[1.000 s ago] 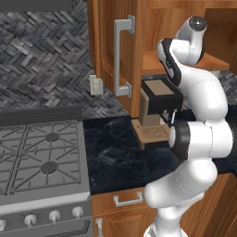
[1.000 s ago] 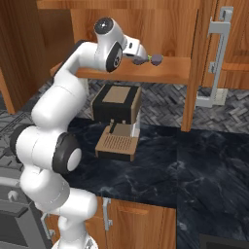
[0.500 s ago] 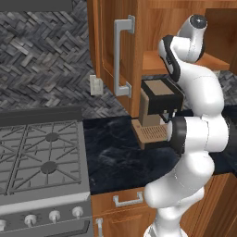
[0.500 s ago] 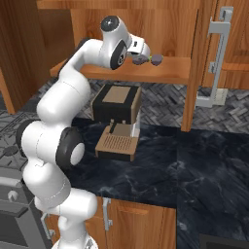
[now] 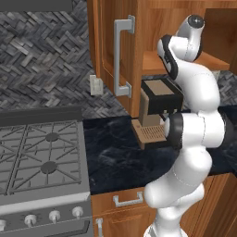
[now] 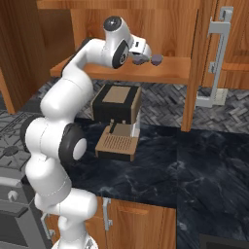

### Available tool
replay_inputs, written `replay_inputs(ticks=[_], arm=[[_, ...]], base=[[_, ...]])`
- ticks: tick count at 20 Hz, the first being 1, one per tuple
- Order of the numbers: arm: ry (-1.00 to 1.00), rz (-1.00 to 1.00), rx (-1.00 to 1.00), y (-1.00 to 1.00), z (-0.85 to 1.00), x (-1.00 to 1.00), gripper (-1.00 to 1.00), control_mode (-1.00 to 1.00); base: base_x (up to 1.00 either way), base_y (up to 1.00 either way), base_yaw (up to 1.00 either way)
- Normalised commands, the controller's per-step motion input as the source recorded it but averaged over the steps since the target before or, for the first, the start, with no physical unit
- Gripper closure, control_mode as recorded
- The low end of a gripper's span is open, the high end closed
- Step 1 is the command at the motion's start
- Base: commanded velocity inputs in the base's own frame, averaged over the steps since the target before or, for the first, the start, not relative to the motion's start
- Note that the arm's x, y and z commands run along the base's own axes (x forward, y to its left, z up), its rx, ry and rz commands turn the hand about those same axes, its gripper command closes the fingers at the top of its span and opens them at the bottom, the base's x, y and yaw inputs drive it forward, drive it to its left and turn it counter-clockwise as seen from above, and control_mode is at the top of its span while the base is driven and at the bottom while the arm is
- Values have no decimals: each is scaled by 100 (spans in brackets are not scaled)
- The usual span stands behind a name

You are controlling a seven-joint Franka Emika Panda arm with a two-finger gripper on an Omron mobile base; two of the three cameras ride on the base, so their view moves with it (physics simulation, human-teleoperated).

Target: Pick the eggplants from the cabinet and place them in one bowl. Pick the potato from the sink and place it in the other bowl.

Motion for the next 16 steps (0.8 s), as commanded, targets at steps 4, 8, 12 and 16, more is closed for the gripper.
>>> replay_inputs(ticks=[4,8,12,16], arm=[[4,0,0,-7,0,2,-100,-100],[2,0,0,-5,-1,13,-100,-100],[0,0,0,-1,-14,19,-100,-100],[0,0,0,0,-13,16,-100,-100]], base=[[0,0,0],[0,0,0],[0,0,0],[0,0,0]])
